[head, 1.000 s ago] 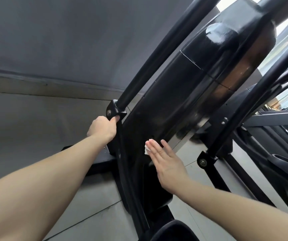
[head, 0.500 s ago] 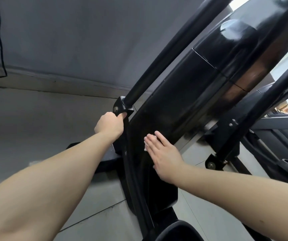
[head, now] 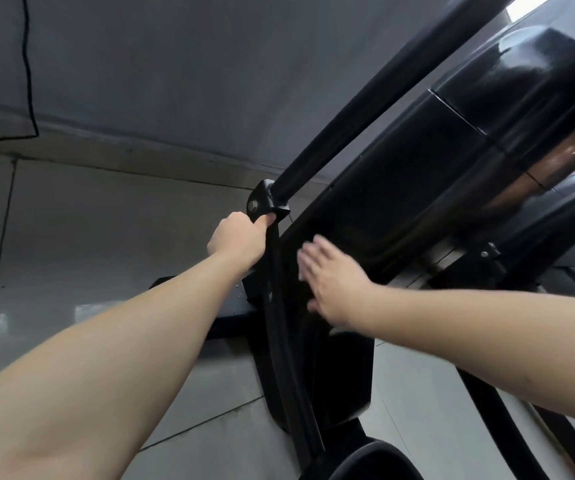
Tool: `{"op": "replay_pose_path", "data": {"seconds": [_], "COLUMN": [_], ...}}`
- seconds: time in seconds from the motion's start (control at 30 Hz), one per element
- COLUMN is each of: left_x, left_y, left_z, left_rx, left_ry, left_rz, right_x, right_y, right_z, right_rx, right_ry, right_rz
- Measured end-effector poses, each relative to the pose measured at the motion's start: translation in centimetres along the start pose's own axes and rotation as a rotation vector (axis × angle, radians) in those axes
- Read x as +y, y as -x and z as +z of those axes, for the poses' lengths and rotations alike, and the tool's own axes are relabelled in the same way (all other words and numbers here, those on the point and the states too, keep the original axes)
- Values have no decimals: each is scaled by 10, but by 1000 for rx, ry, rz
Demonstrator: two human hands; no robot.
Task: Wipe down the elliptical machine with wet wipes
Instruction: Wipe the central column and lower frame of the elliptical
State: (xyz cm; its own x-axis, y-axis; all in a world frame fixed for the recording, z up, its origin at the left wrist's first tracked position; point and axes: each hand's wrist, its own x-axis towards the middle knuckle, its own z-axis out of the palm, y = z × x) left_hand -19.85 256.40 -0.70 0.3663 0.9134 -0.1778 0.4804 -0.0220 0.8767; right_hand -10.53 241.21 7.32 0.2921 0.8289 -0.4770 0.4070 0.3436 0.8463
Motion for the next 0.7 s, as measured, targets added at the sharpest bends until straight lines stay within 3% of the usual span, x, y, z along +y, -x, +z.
{"op": "replay_pose_path", "data": {"seconds": [0.1, 0.17, 0.4, 0.6, 0.7], "left_x": [0, 0, 2, 1, 3], "left_y": [1, 1, 0, 4, 7], "left_z": [-1, -2, -5, -7, -12], "left_rx": [0, -1, -5, -45, -69], "left_ry": [27, 39, 23, 60, 116], "left_rz": [7, 5, 24, 4, -17], "right_x": [-28, -29, 12, -38, -46], "right_y": [24, 15, -55, 3, 28], "right_z": [9, 3, -24, 29, 52], "right_rx": [-108, -130, -60, 51, 321], "right_ry": [145, 170, -8, -27, -139], "right_rz": [-187, -210, 96, -225, -270]}}
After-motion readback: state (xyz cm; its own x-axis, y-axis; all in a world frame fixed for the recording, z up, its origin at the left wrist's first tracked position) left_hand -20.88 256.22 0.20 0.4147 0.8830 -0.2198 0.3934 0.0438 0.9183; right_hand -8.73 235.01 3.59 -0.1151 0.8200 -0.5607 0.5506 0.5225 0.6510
